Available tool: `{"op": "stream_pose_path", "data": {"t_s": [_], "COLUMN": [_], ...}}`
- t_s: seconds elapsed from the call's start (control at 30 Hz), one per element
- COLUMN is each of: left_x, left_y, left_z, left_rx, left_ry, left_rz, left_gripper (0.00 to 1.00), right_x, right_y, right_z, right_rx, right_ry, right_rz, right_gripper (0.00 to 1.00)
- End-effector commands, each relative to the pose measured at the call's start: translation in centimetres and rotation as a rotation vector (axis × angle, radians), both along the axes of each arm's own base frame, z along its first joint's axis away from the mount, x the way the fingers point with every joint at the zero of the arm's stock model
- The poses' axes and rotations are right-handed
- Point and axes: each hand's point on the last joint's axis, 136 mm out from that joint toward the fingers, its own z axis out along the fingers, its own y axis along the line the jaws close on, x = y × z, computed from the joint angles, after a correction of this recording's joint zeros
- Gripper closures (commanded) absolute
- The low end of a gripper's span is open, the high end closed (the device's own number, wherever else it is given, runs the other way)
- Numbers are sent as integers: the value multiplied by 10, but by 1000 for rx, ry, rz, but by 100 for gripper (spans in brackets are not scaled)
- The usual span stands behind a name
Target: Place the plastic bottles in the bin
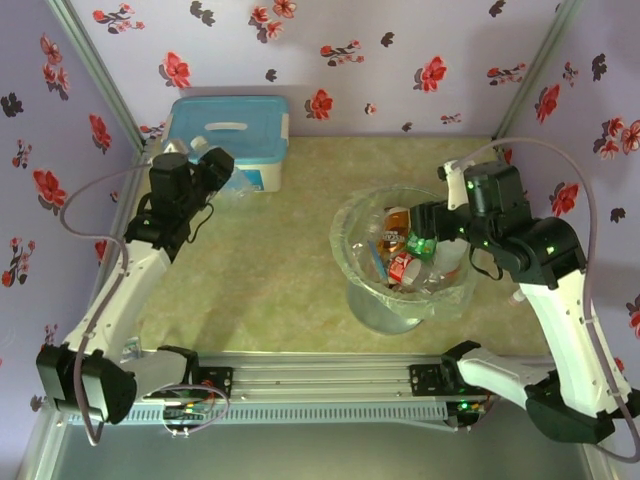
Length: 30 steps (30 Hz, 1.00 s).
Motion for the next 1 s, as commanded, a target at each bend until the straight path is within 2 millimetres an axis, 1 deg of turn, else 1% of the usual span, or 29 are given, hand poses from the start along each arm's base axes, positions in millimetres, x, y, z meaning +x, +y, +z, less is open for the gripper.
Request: {"op": "stream_pose_path", "data": {"t_s": [0.0, 0.1, 0.13, 0.17, 0.23, 0.33, 0.37, 0.43, 0.5, 0.57, 0.67, 0.7, 0.83, 0.97], "left_x": [-22, -36, -39, -42, -48, -54, -56, -58, -61, -66, -73, -74, -75, -73], "left_y": [-30, -56, -62, -68, -78, -91, -95, -101, -109, -121, -139, -144, -151, -153], "left_z": [8, 33, 39, 46, 55, 70, 74, 83, 92, 100, 111, 112, 112, 107], "left_rx": [77, 62, 55, 47, 28, -6, -17, -34, -50, -59, -68, -67, -65, -69], "left_ry": [13, -28, -38, -51, -67, -102, -110, -128, -145, -159, -173, -173, -175, -162], "left_rz": [-202, -336, -371, -403, -459, -534, -554, -585, -616, -663, -732, -747, -766, -766], "left_gripper": [72, 73, 73, 74, 75, 78, 79, 81, 82, 83, 83, 83, 83, 83], "right_x": [-2, -14, -20, -27, -38, -51, -54, -57, -56, -54, -49, -47, -41, -34], "right_y": [-32, -83, -93, -100, -105, -112, -115, -113, -105, -97, -91, -90, -88, -81], "right_z": [18, 19, 18, 18, 17, 11, 8, -1, -13, -26, -38, -43, -66, -74], "right_rx": [29, -70, -85, -81, -59, -64, -76, -69, -30, 21, 82, 98, 129, 202], "right_ry": [-63, -59, -51, -45, -27, 24, 49, 99, 148, 190, 216, 228, 295, 299], "right_rz": [-168, -406, -447, -479, -505, -533, -548, -546, -526, -503, -500, -499, -497, -465], "right_gripper": [28, 31, 32, 33, 37, 49, 52, 56, 56, 57, 65, 67, 68, 68]}}
